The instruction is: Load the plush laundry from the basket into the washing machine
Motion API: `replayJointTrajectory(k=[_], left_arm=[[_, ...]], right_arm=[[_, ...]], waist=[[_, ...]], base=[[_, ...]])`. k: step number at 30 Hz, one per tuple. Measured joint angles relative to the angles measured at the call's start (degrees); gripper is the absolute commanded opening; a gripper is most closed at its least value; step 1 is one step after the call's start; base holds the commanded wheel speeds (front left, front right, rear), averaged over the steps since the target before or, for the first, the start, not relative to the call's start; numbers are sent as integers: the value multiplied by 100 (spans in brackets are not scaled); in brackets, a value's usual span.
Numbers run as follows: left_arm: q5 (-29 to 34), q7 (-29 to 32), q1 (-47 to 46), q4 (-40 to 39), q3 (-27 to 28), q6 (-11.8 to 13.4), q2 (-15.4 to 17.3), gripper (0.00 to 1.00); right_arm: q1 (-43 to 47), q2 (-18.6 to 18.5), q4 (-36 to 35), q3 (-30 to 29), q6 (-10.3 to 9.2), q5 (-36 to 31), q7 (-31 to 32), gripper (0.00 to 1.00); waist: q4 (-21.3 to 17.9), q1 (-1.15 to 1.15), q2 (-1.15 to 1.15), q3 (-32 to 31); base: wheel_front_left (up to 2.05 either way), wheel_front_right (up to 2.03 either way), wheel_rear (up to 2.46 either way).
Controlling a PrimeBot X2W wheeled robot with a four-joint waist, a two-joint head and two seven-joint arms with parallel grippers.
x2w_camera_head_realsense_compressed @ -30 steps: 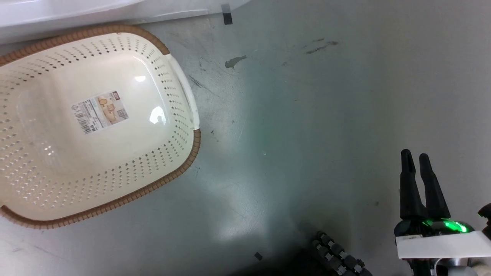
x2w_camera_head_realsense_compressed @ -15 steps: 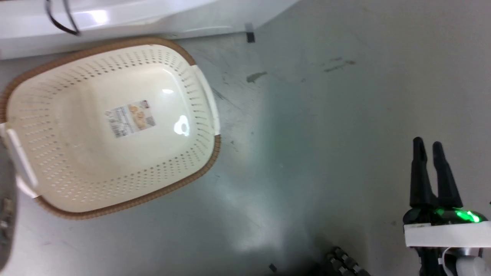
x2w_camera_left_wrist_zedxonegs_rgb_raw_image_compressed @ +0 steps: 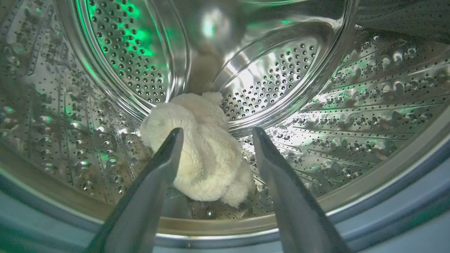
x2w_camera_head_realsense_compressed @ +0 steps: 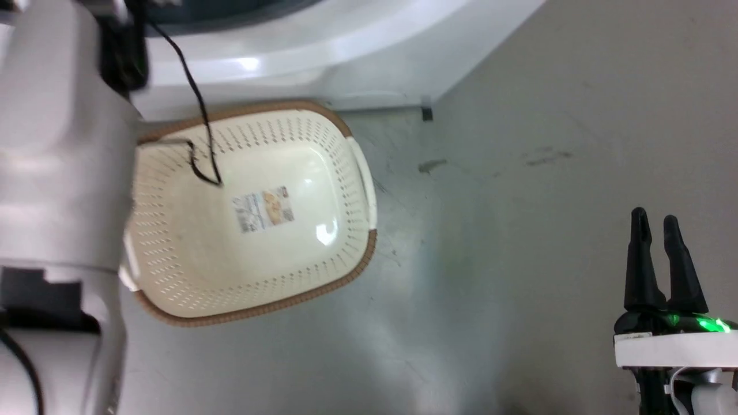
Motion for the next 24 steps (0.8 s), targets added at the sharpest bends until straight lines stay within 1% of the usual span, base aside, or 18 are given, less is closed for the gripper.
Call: replayJointTrajectory(k=[4,12,18,24], left_arm=[[9,0,432,-108,38,3,-138,100],[116,0,1413,-336,97,120,-343,100],[145,0,2120,-467,164,154,-471,100],[182,0,2853,-754,224,164,-505,100]], right_arm=[[-10,1,105,-42,0,-92,0,100],[30,1,290,-71,-1,-259,0,100],[254,1,426,-5,-1,-542,0,100],[458,1,506,78,0,-940,0,100]], waist=[[145,0,0,-306],[373,-1,0,-1023],[517,-1,0,-1633],[636,-1,0,-2216]], base=[[0,0,0],[0,0,0],[0,0,0],[0,0,0]])
